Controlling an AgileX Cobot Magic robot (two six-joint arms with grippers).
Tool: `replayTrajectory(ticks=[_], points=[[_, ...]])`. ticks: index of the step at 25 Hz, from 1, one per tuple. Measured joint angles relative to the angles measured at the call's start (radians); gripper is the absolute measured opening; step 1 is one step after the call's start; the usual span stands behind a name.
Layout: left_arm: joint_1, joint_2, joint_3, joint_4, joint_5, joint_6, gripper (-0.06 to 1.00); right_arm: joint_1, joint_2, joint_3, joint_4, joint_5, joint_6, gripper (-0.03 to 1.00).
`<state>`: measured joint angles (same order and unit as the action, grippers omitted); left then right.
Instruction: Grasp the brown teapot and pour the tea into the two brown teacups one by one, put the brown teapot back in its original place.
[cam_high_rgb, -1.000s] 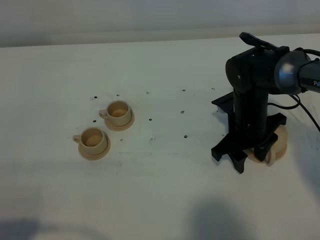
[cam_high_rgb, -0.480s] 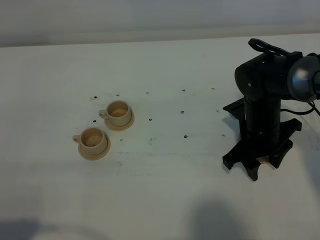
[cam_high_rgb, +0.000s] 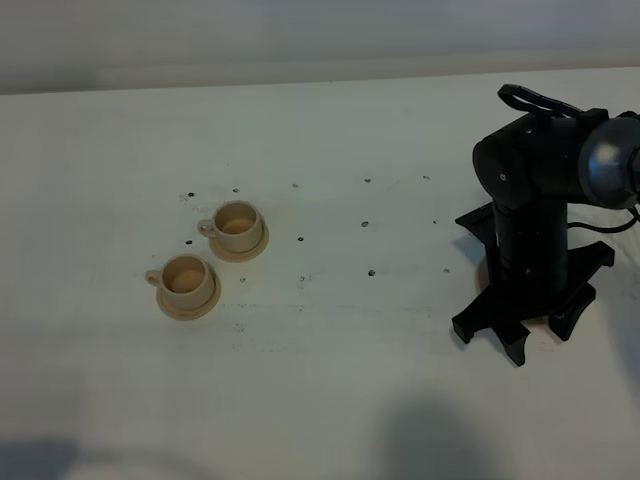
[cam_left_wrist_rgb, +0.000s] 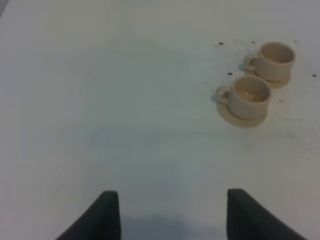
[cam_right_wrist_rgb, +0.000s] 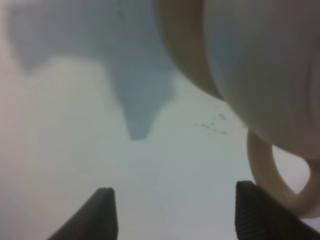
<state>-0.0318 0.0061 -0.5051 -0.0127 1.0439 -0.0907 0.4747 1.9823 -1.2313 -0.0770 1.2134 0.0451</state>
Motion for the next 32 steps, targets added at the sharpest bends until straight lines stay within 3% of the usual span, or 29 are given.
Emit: replayTrajectory(ticks=[19,26,32], points=[[0.000,0.000,0.000,0.000,0.000,0.000,0.47,-0.002,-0.223,0.003,-0.025,0.002,0.094,0.53],[0.000,0.000,0.000,0.000,0.000,0.000,0.47,-0.049,-0.228,0.004,-0.035,0.004,0.111,0.53],[0.000,0.000,0.000,0.000,0.000,0.000,0.47,-0.060,-0.228,0.004,-0.048,0.004,-0.018,0.53]])
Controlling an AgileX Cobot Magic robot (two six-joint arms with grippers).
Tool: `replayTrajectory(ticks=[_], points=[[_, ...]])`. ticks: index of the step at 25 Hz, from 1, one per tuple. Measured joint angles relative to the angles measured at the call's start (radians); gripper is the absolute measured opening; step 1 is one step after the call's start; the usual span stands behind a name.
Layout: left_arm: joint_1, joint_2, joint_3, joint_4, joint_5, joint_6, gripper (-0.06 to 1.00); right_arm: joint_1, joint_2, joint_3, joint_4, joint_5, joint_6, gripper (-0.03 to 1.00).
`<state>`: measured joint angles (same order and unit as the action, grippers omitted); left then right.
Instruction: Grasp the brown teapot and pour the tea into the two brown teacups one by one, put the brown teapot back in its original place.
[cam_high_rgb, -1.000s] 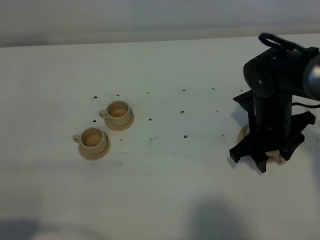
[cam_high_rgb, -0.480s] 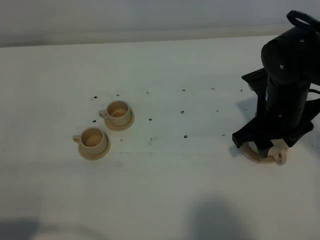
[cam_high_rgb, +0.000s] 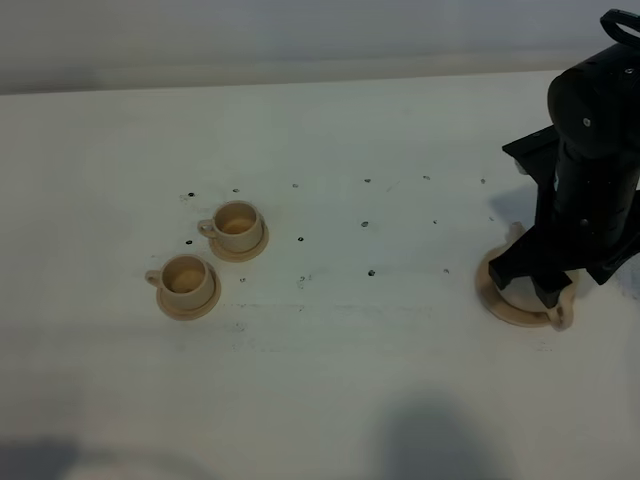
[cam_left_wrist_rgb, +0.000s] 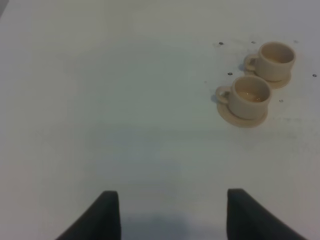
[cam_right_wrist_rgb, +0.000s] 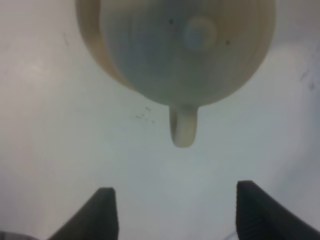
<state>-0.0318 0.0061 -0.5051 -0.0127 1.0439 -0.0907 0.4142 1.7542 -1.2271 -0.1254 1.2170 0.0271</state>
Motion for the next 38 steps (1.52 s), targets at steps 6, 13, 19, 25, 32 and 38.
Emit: replayTrajectory(ticks=[6,13,19,25,32,38], points=[[0.000,0.000,0.000,0.000,0.000,0.000,0.47,-0.032,0.000,0.043,0.012,-0.050,-0.066,0.53],[0.000,0.000,0.000,0.000,0.000,0.000,0.47,-0.047,0.000,0.097,-0.009,-0.144,-0.114,0.53],[0.000,0.000,0.000,0.000,0.000,0.000,0.47,-0.047,0.000,0.097,-0.031,-0.209,-0.144,0.53],[0.000,0.000,0.000,0.000,0.000,0.000,0.47,-0.047,0.000,0.127,-0.033,-0.237,-0.149,0.53],[0.000,0.000,0.000,0.000,0.000,0.000,0.47,-0.047,0.000,0.157,-0.034,-0.305,-0.149,0.54],[0.000,0.000,0.000,0.000,0.000,0.000,0.47,-0.048,0.000,0.157,-0.034,-0.315,-0.149,0.54]])
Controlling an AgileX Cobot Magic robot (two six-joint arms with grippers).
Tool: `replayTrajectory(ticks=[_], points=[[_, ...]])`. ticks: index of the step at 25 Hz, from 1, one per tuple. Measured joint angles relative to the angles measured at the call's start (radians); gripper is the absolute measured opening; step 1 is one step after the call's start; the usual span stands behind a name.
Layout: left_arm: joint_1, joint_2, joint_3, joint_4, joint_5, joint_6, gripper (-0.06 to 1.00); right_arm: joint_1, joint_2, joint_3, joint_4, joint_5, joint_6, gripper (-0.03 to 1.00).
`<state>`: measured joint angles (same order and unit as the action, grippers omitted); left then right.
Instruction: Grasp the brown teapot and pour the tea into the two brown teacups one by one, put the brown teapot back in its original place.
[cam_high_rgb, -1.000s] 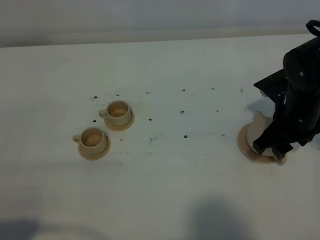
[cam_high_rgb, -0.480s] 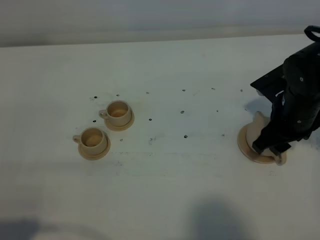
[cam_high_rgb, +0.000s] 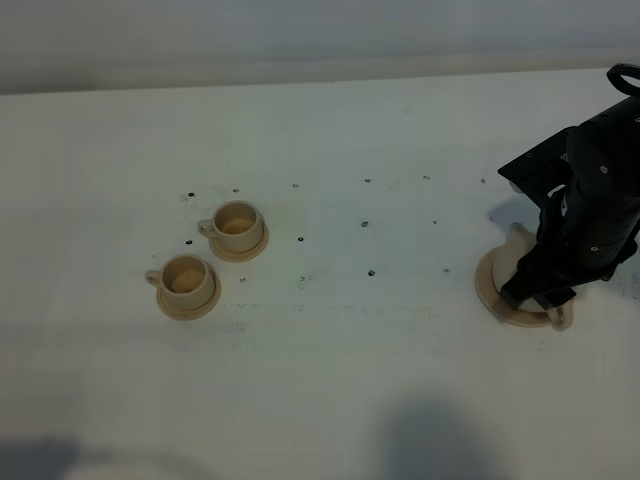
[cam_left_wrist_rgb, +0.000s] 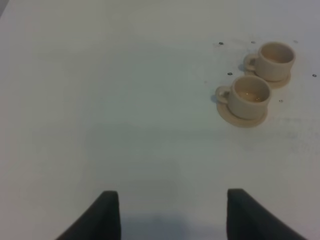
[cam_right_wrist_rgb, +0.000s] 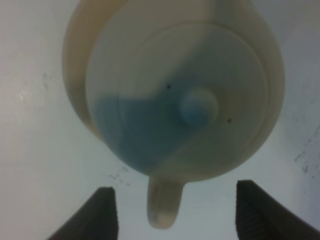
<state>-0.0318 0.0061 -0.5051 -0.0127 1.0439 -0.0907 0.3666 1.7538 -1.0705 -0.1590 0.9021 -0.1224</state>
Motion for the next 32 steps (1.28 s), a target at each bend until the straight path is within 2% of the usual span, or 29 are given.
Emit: replayTrajectory(ticks=[8,32], points=[[0.000,0.000,0.000,0.000,0.000,0.000,0.47,-0.033,0.026,0.001,-0.001,0.002,-0.012,0.54],[0.000,0.000,0.000,0.000,0.000,0.000,0.47,-0.052,0.043,0.001,0.008,-0.001,-0.048,0.54]])
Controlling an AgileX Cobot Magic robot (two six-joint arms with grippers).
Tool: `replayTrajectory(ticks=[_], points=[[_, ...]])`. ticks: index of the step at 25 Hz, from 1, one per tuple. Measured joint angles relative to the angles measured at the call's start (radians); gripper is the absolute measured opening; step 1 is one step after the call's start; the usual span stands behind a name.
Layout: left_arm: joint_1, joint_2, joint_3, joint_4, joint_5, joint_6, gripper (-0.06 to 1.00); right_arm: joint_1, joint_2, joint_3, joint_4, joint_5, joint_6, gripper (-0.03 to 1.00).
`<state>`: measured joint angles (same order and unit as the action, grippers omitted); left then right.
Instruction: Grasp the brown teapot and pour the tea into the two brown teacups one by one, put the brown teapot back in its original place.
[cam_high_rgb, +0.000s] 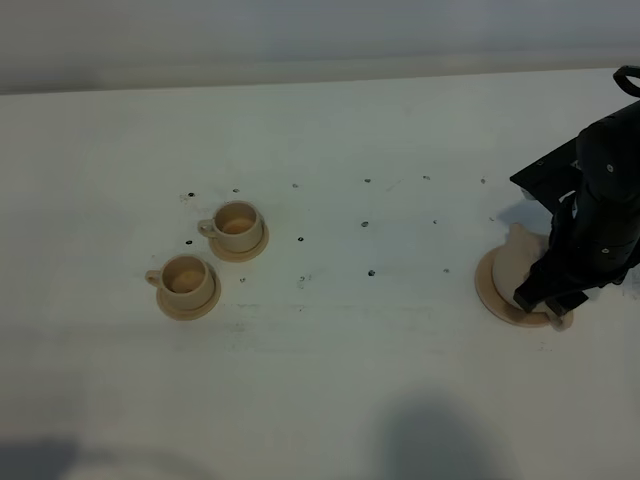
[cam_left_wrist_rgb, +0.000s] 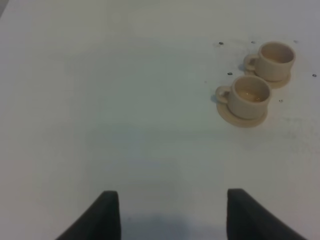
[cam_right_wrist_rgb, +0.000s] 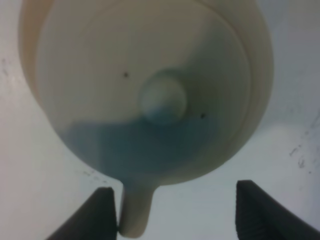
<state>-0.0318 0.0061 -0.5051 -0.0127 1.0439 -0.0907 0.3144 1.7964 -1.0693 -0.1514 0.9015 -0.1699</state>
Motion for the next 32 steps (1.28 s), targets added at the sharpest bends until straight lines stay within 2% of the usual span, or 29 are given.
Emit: replayTrajectory(ticks=[14,20,30,32], points=[[0.000,0.000,0.000,0.000,0.000,0.000,0.47,0.000,0.027,0.000,0.011,-0.017,-0.016,0.51],[0.000,0.000,0.000,0.000,0.000,0.000,0.47,0.000,0.031,0.000,0.022,-0.014,-0.025,0.41],[0.000,0.000,0.000,0.000,0.000,-0.001,0.47,0.000,0.048,0.000,0.025,-0.015,-0.034,0.15],[0.000,0.000,0.000,0.000,0.000,-0.001,0.47,0.000,0.048,0.000,0.025,-0.015,-0.036,0.12]])
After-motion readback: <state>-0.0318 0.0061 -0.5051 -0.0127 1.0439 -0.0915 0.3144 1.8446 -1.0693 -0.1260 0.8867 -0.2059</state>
